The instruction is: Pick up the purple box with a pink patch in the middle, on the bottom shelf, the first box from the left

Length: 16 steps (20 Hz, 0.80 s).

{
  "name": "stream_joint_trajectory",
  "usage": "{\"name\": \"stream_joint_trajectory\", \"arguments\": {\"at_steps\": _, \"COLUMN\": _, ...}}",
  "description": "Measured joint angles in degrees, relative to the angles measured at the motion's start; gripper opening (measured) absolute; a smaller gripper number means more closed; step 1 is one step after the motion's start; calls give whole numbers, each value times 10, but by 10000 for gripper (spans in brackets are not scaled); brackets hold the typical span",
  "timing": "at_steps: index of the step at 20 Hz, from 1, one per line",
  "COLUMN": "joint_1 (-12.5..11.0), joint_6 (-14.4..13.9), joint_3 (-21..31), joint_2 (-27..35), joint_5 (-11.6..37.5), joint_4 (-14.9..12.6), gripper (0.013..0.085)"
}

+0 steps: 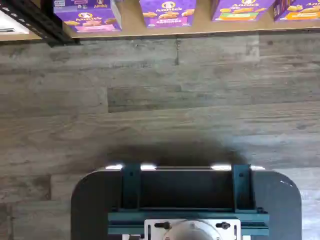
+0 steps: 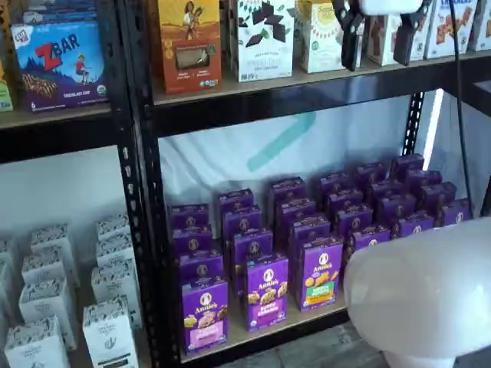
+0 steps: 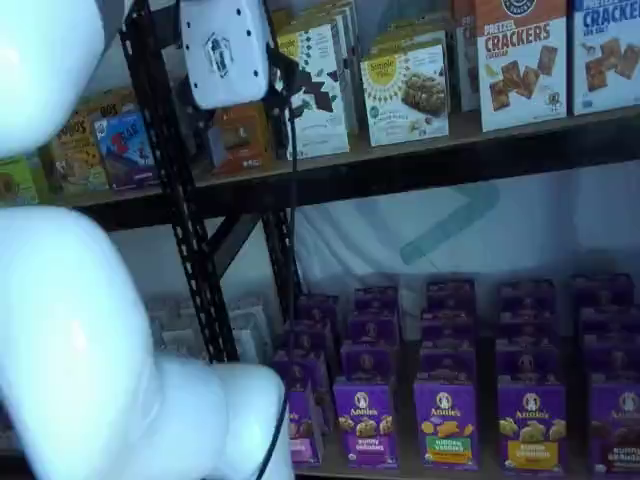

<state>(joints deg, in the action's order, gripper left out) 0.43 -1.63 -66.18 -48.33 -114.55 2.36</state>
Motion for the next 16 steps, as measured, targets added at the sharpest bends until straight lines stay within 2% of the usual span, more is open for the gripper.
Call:
{"name": "stream_joint_trajectory", "arguments": {"at_steps": 3, "joint_1": -3, "joint_6": 3, "joint_3": 31, "joint_2": -34, "joint_5": 58, "joint_4": 2, "gripper": 850}}
{"name": "stream_joint_trajectory", "arguments": {"at_steps": 16, "joint_1": -1, "joint_6": 5, "joint_3": 63, "joint_2": -43, "joint_5": 88, "joint_4": -9, "gripper": 850}}
